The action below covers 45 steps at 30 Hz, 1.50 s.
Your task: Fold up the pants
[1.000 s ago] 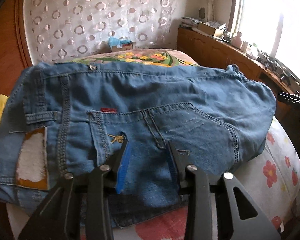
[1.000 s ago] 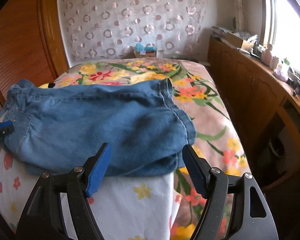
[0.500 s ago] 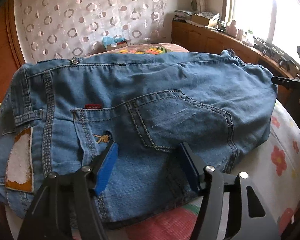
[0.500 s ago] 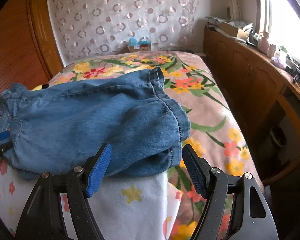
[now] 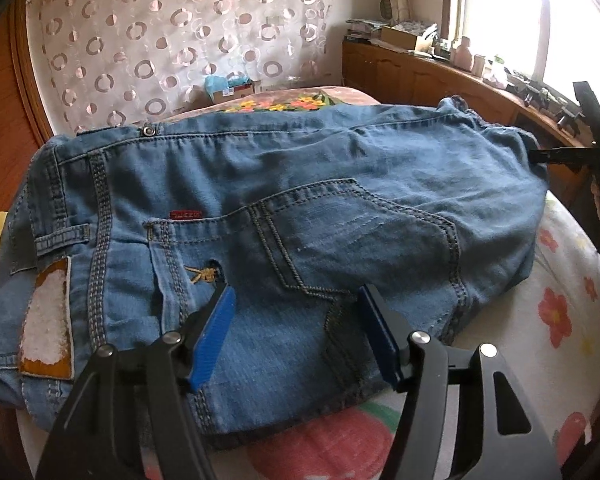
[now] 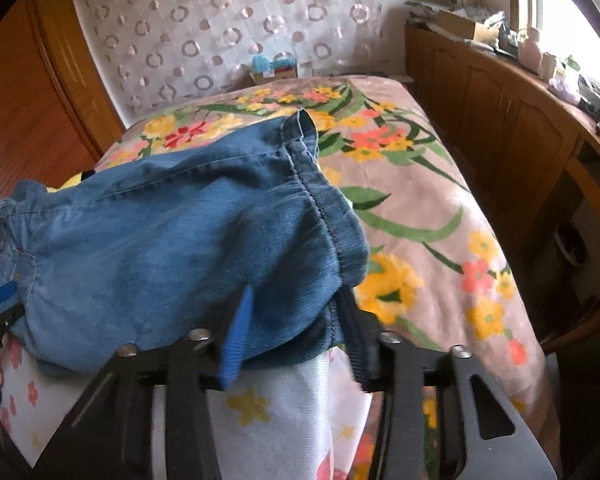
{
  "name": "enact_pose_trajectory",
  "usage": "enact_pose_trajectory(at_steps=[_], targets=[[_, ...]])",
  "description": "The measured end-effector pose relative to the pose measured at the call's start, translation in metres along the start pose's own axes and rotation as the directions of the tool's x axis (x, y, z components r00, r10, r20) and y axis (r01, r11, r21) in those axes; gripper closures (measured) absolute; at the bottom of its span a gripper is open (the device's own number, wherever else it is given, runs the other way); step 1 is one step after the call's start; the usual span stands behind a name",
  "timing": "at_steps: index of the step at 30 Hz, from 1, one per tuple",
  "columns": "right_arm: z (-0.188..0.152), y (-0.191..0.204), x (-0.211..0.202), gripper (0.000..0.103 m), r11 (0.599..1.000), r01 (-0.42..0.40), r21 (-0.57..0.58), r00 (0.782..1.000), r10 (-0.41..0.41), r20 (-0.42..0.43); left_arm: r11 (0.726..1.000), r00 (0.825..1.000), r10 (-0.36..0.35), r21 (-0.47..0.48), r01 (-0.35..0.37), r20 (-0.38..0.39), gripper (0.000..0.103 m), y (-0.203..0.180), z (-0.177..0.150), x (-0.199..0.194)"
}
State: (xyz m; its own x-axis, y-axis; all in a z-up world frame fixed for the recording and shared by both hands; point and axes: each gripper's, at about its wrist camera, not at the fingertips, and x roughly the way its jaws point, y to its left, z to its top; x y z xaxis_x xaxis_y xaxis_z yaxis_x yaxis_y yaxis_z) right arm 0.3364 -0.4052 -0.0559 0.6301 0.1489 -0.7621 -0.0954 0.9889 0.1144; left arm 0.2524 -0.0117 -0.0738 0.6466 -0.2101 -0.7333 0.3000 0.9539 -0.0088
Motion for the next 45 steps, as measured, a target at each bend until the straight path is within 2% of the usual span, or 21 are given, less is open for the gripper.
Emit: enact_pose_trajectory(at_steps=[2,4,10,16,22,27,32,35,38,40,41,42,43,45], targets=[[0.001,-0.001,-0.001,0.095,1.0,-0.015,0.0,1.0,0.015,-0.012,1.0,1.0,-0.017,-0.008,0.017,0.003,0.04,0.001,0.0,-0.005],[0.002,0.002,-0.007,0.101,1.0,-0.026,-0.015,1.0,0.026,-0.008,1.0,1.0,-0.027,-0.013,0.027,0.014,0.04,0.001,0.0,-0.012],[0.011,0.025,-0.042,0.102,0.997,-0.02,-0.081,0.998,0.025,0.06,0.999,0.998,-0.033,-0.012,0.033,0.057,0.04,-0.001,0.002,-0.036],[0.032,0.068,-0.085,0.103,0.982,-0.013,-0.188,0.991,0.038,0.131,0.999,0.996,-0.026,-0.03,0.028,0.089,0.04,0.005,0.005,-0.058],[0.053,0.121,-0.114,0.103,0.958,-0.027,-0.284,0.981,0.079,0.175,0.998,0.991,-0.008,-0.067,0.017,0.131,0.04,0.022,0.001,-0.085],[0.064,0.174,-0.138,0.103,0.926,-0.068,-0.371,0.967,0.152,0.204,0.996,0.985,0.01,-0.091,0.006,0.17,0.04,0.036,-0.003,-0.109],[0.059,0.242,-0.147,0.103,0.871,-0.1,-0.481,0.955,0.219,0.198,0.993,0.982,0.032,-0.115,-0.011,0.186,0.04,0.05,-0.012,-0.123],[0.054,0.257,-0.14,0.103,0.868,-0.106,-0.486,0.956,0.223,0.189,0.992,0.982,0.031,-0.122,-0.008,0.185,0.04,0.055,-0.016,-0.123],[0.047,0.248,-0.126,0.103,0.889,-0.094,-0.449,0.966,0.19,0.175,0.993,0.984,0.025,-0.117,-0.004,0.175,0.04,0.056,-0.021,-0.119],[0.041,0.238,-0.119,0.096,0.907,-0.068,-0.416,0.974,0.151,0.17,0.994,0.985,0.017,-0.112,0.003,0.17,0.04,0.056,-0.023,-0.117],[0.037,0.226,-0.114,0.079,0.918,-0.051,-0.392,0.978,0.125,0.166,0.994,0.986,0.014,-0.111,0.005,0.168,0.04,0.054,-0.025,-0.117],[0.034,0.216,-0.11,0.055,0.928,-0.04,-0.37,0.981,0.107,0.163,0.994,0.986,0.011,-0.111,0.008,0.166,0.04,0.053,-0.025,-0.116],[0.029,0.204,-0.107,0.046,0.94,-0.025,-0.341,0.983,0.086,0.165,0.994,0.986,0.007,-0.111,0.012,0.164,0.04,0.051,-0.026,-0.116],[0.02,0.173,-0.097,0.042,0.963,0.013,-0.271,0.987,0.031,0.158,0.994,0.987,-0.001,-0.105,0.018,0.159,0.04,0.047,-0.028,-0.113]])
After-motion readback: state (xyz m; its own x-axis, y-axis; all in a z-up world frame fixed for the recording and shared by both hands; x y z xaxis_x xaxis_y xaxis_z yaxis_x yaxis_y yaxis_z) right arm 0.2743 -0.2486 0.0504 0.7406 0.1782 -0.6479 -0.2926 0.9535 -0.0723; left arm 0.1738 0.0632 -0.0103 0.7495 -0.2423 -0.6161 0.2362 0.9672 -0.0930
